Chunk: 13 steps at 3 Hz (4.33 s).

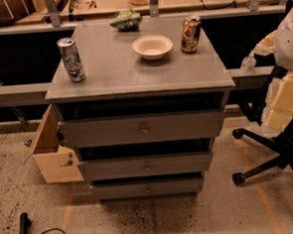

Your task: Move paper bowl near redbull can

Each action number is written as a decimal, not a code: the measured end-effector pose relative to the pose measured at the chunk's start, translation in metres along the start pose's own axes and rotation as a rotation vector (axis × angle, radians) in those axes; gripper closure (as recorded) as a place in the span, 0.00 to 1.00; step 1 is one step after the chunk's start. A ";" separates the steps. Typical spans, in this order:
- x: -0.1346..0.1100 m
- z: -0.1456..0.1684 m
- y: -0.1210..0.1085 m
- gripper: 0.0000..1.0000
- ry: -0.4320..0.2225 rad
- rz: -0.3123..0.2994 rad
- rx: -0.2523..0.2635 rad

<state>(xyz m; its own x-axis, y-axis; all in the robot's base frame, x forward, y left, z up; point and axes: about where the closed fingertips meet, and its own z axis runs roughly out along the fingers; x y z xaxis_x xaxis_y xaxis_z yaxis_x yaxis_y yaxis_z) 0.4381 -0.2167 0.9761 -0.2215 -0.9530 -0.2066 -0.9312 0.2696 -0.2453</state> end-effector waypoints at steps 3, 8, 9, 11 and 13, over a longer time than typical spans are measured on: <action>0.003 0.019 -0.013 0.00 -0.094 -0.030 0.119; -0.130 0.059 -0.191 0.00 -0.371 -0.504 0.793; -0.128 0.058 -0.191 0.00 -0.372 -0.500 0.794; -0.177 0.090 -0.238 0.00 -0.592 -0.555 0.924; -0.204 0.153 -0.273 0.25 -0.515 -0.665 0.923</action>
Offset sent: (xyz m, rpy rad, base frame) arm 0.0169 -0.0007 0.0069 0.0195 -0.2103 -0.0160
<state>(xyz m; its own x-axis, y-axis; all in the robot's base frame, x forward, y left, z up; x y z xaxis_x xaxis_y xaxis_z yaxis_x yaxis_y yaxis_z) 0.7820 -0.0752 0.9401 0.5468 -0.8331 -0.0833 -0.2222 -0.0485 -0.9738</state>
